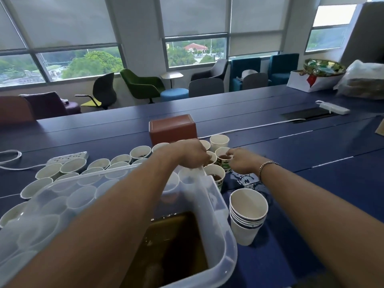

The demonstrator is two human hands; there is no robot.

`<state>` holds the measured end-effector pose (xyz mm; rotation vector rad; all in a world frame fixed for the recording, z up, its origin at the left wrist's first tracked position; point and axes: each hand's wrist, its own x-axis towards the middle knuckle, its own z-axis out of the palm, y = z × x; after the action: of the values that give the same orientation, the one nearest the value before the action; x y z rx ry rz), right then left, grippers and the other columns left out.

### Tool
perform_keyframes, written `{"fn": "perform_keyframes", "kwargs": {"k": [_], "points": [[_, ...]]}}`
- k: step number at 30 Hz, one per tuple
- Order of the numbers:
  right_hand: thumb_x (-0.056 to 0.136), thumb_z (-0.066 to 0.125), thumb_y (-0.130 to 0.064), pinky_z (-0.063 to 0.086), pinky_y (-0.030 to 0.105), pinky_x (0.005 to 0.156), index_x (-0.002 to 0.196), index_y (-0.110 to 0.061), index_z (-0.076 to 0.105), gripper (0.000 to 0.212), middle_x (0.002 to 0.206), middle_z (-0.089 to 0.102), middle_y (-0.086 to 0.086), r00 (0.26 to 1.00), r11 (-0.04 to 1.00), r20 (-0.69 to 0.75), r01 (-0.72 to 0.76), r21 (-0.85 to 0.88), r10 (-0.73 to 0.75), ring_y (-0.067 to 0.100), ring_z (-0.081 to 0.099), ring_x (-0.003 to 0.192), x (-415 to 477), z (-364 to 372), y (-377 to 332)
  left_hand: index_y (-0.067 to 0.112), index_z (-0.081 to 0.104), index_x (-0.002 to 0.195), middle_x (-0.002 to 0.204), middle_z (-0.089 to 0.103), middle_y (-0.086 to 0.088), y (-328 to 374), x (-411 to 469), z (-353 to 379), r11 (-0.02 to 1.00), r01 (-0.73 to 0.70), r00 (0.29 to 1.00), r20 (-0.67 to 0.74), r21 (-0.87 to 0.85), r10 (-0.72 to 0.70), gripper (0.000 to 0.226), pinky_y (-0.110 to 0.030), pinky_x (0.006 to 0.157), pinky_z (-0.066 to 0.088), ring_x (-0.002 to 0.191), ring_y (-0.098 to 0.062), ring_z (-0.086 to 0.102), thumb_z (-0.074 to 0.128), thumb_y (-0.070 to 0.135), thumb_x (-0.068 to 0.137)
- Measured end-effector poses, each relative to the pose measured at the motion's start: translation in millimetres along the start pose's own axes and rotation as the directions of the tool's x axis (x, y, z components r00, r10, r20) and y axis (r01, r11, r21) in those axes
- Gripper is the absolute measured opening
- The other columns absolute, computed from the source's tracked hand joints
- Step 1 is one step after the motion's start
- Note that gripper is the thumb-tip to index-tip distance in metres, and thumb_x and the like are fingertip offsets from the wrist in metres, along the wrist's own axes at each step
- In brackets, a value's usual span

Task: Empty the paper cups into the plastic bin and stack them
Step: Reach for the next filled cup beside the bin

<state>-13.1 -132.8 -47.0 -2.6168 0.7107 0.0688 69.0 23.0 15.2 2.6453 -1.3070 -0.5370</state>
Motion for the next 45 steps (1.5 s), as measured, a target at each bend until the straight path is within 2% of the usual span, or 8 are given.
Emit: {"fn": "perform_keyframes", "kwargs": {"k": [8, 14, 20, 23, 29, 33, 38, 45], "points": [[0.094, 0.045, -0.01, 0.048, 0.032, 0.084, 0.123, -0.009, 0.059, 0.033, 0.114, 0.062, 0.011, 0.995, 0.995, 0.095, -0.019, -0.098, 0.029, 0.023, 0.055, 0.097, 15, 6, 2, 0.01, 0.069, 0.118, 0.114, 0.068, -0.008, -8, 14, -4, 0.995, 0.003, 1.0, -0.013, -0.098, -0.004, 0.037, -0.043, 0.1, 0.049, 0.106, -0.025, 0.062, 0.045, 0.033, 0.103], [0.092, 0.041, -0.007, 0.042, 0.031, 0.074, 0.085, -0.011, 0.054, 0.015, 0.095, 0.054, 0.008, 0.998, 0.979, 0.058, 0.05, -0.2, -0.039, 0.025, 0.052, 0.089, 2, -21, -7, 0.014, 0.068, 0.121, 0.117, 0.068, -0.004, -2, 19, -7, 0.994, 0.0, 0.992, -0.126, -0.113, -0.014, 0.033, -0.039, 0.096, 0.05, 0.104, -0.023, 0.062, 0.049, 0.031, 0.101], [0.088, 0.055, -0.028, 0.05, 0.031, 0.065, 0.099, -0.009, 0.069, 0.026, 0.091, 0.067, 0.006, 0.985, 0.971, -0.123, 0.09, -0.22, -0.119, 0.021, 0.062, 0.08, -22, -68, -22, 0.009, 0.068, 0.114, 0.11, 0.068, -0.008, 14, 6, -15, 0.986, 0.014, 0.956, -0.288, -0.167, -0.062, 0.045, -0.039, 0.09, 0.051, 0.096, -0.025, 0.062, 0.04, 0.042, 0.101], [0.087, 0.062, -0.034, 0.049, 0.03, 0.062, 0.092, -0.017, 0.073, 0.02, 0.083, 0.067, -0.001, 0.953, 0.963, -0.222, 0.156, -0.221, -0.206, 0.015, 0.06, 0.074, -47, -92, -40, 0.012, 0.064, 0.108, 0.095, 0.069, -0.009, 28, -7, -26, 0.982, 0.025, 0.921, -0.377, -0.186, -0.095, 0.055, -0.034, 0.073, 0.053, 0.078, -0.021, 0.064, 0.028, 0.053, 0.098], [0.084, 0.067, -0.04, 0.054, 0.03, 0.067, 0.087, -0.024, 0.073, 0.017, 0.084, 0.069, -0.007, 0.867, 0.935, -0.374, 0.244, -0.257, -0.328, 0.009, 0.061, 0.074, -90, -111, -74, 0.001, 0.063, 0.096, 0.075, 0.069, -0.006, 34, -41, -52, 0.918, 0.09, 0.934, -0.287, -0.385, -0.212, 0.022, -0.023, 0.042, 0.051, 0.051, -0.01, 0.067, 0.052, 0.021, 0.098], [0.08, 0.071, -0.049, 0.052, 0.033, 0.08, 0.121, -0.024, 0.055, 0.05, 0.098, 0.055, -0.01, 0.814, 0.952, -0.512, 0.305, -0.024, -0.274, 0.013, 0.058, 0.09, -106, -94, -90, 0.001, 0.06, 0.099, 0.08, 0.073, -0.015, 20, -70, -57, 0.796, 0.018, 0.881, -0.367, -0.605, -0.298, 0.027, -0.043, 0.073, 0.062, 0.064, -0.025, 0.074, 0.046, 0.025, 0.1], [0.077, 0.077, -0.042, 0.05, 0.026, 0.068, 0.121, -0.024, 0.046, 0.057, 0.103, 0.057, -0.007, 0.942, 0.783, -0.296, 0.301, 0.544, -0.157, 0.008, 0.059, 0.087, -120, -54, -115, 0.004, 0.059, 0.115, 0.086, 0.073, -0.015, -7, -107, -56, 0.81, 0.034, 0.841, -0.421, -0.586, -0.34, 0.033, -0.041, 0.075, 0.062, 0.068, -0.024, 0.074, 0.044, 0.03, 0.1], [0.07, 0.084, -0.028, 0.057, 0.033, 0.076, 0.118, -0.027, 0.051, 0.059, 0.122, 0.054, 0.002, 0.929, 0.614, -0.304, 0.367, 0.699, -0.21, 0.017, 0.058, 0.104, -124, -7, -148, 0.01, 0.063, 0.103, 0.093, 0.072, -0.009, -45, -158, -37, 0.842, -0.012, 0.868, -0.424, -0.54, -0.26, 0.032, -0.034, 0.07, 0.058, 0.077, -0.021, 0.073, 0.037, 0.03, 0.106]]}}
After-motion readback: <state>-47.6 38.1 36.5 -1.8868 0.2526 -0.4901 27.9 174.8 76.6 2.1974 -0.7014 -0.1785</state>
